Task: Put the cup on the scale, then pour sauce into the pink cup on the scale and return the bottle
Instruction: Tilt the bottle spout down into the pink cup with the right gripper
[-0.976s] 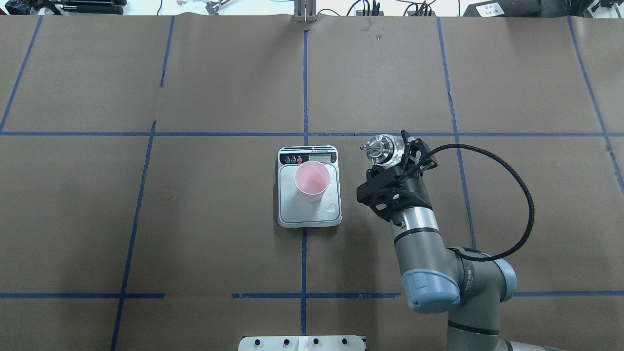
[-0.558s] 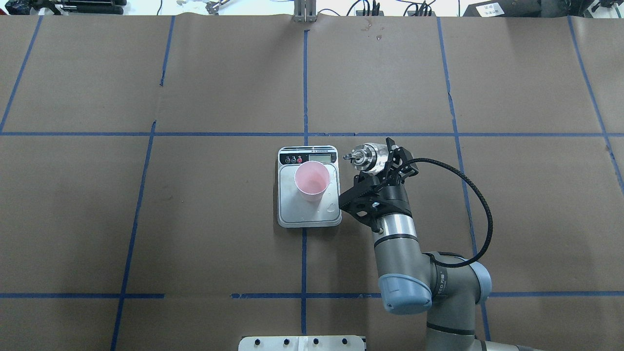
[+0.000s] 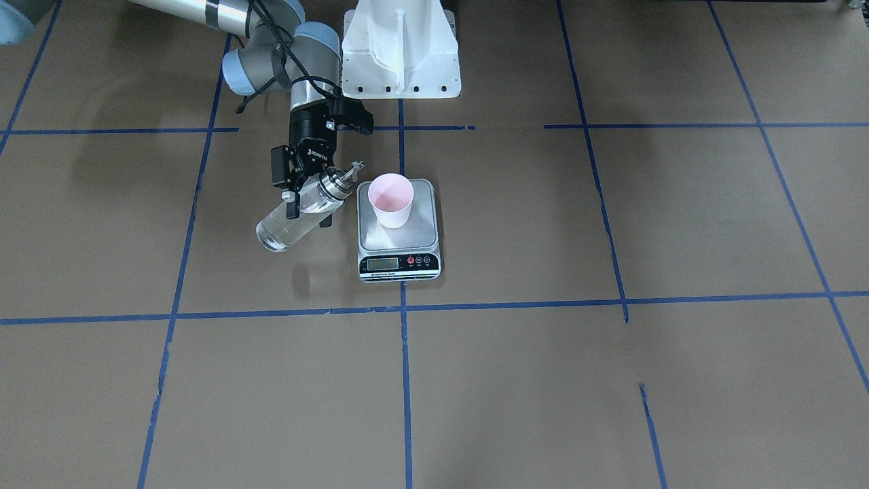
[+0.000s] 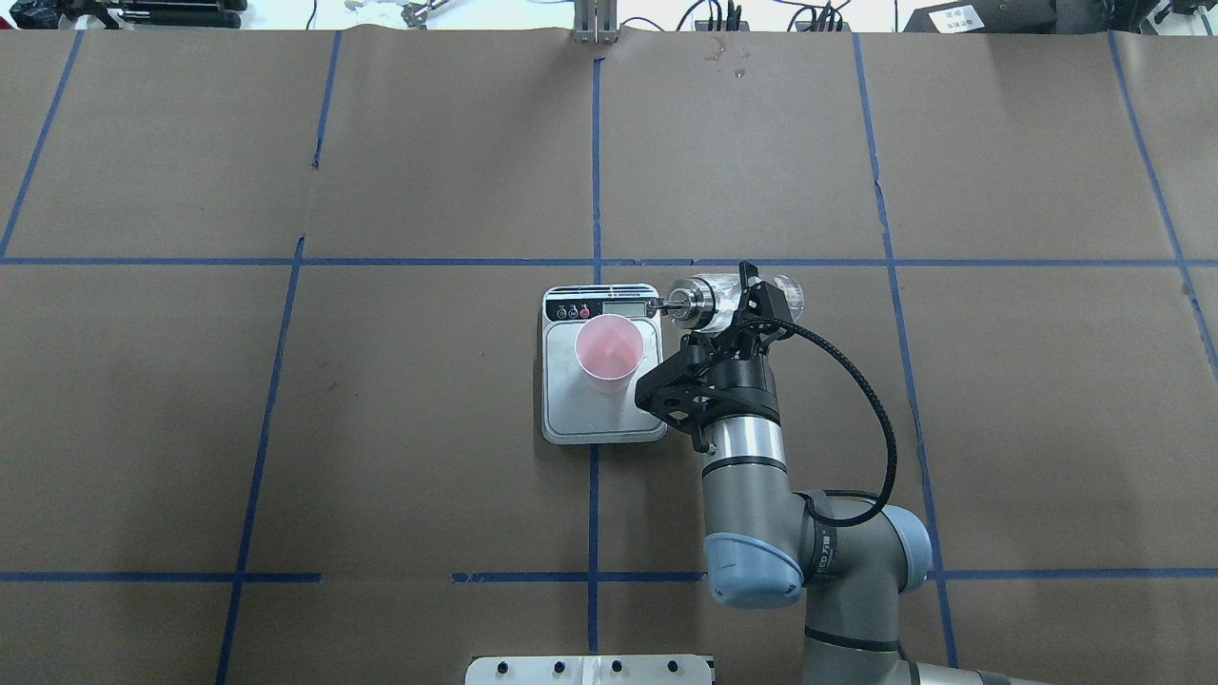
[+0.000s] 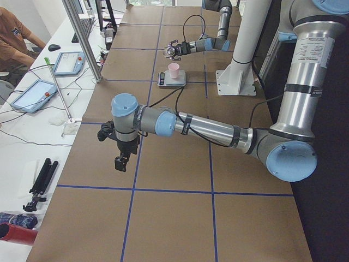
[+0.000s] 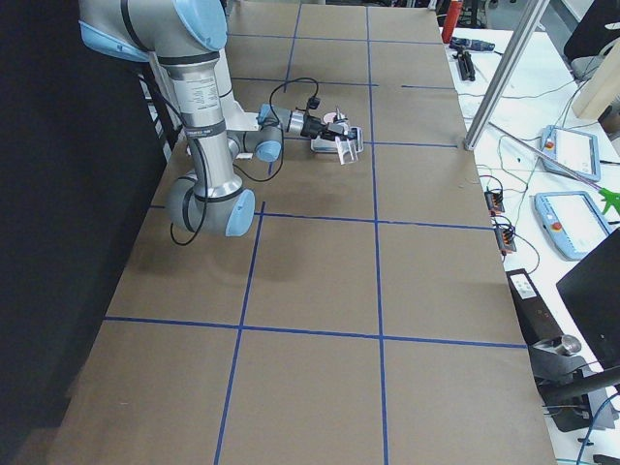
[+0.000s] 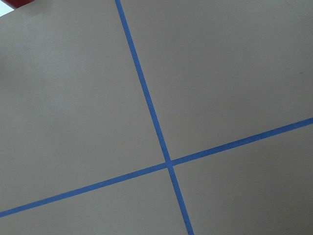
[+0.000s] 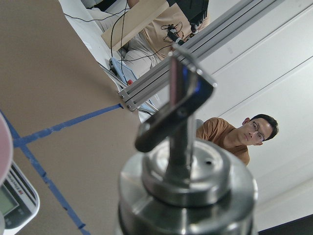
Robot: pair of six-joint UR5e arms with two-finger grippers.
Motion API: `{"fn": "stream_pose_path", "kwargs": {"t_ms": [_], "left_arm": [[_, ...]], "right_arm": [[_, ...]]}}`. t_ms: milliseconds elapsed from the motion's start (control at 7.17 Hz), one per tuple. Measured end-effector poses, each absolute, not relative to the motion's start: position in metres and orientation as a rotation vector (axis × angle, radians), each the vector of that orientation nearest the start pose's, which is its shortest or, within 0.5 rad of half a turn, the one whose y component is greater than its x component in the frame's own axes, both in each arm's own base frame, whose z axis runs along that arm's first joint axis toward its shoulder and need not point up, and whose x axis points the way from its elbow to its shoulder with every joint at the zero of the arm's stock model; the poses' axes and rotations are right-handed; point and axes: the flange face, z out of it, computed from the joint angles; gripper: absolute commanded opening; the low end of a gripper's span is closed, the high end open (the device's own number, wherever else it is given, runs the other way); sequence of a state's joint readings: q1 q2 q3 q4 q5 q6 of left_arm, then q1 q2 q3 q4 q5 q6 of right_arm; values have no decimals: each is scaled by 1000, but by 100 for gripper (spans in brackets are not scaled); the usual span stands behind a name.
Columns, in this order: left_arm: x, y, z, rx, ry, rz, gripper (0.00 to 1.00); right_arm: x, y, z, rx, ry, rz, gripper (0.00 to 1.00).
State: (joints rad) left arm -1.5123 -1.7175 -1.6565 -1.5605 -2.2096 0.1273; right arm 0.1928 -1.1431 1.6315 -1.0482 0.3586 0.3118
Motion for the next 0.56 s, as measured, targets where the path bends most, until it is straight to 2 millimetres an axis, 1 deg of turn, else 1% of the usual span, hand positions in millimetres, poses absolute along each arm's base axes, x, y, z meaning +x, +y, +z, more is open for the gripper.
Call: {"fn": "stream_pose_path", "kwargs": {"t_ms": [558], "left_arm": [[-43, -564, 549, 237, 629, 246, 100]], "right_arm": [[-548, -337, 293, 1403, 349, -440, 0]]}}
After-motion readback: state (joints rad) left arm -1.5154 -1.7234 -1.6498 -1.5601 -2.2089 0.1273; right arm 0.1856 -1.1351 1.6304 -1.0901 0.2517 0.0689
